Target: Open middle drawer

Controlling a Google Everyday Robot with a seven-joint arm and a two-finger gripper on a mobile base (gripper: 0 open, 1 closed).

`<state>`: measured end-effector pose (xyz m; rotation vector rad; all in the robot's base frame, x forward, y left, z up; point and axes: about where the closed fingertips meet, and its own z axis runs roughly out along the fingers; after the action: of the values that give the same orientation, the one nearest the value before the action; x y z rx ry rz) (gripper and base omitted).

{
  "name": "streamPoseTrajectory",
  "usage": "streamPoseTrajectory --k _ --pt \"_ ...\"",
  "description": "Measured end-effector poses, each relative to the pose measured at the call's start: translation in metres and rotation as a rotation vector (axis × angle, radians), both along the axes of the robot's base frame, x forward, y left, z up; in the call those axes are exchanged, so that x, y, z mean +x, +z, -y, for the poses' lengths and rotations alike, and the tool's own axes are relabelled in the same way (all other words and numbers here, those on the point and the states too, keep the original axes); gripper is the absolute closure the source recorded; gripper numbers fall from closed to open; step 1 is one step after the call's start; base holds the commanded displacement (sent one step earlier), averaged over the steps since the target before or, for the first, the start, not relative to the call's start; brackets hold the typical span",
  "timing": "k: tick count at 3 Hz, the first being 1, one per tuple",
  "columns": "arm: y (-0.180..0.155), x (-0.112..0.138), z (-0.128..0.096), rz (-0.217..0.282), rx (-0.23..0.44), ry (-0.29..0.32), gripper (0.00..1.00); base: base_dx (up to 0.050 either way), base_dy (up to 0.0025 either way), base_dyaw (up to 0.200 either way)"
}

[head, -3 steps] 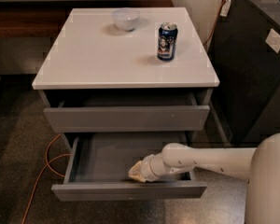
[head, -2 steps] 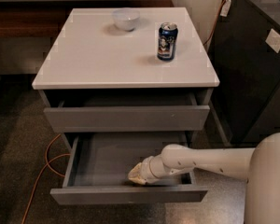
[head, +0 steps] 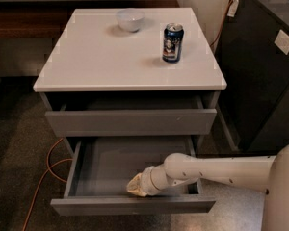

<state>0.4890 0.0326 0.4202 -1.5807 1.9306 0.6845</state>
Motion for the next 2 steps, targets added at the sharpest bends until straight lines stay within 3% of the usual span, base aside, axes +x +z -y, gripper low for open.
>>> streamPoseTrajectory --k 2 --pt "0.024 0.012 0.008 0.058 0.011 -0.005 1.0 0.0 0.0 0.0"
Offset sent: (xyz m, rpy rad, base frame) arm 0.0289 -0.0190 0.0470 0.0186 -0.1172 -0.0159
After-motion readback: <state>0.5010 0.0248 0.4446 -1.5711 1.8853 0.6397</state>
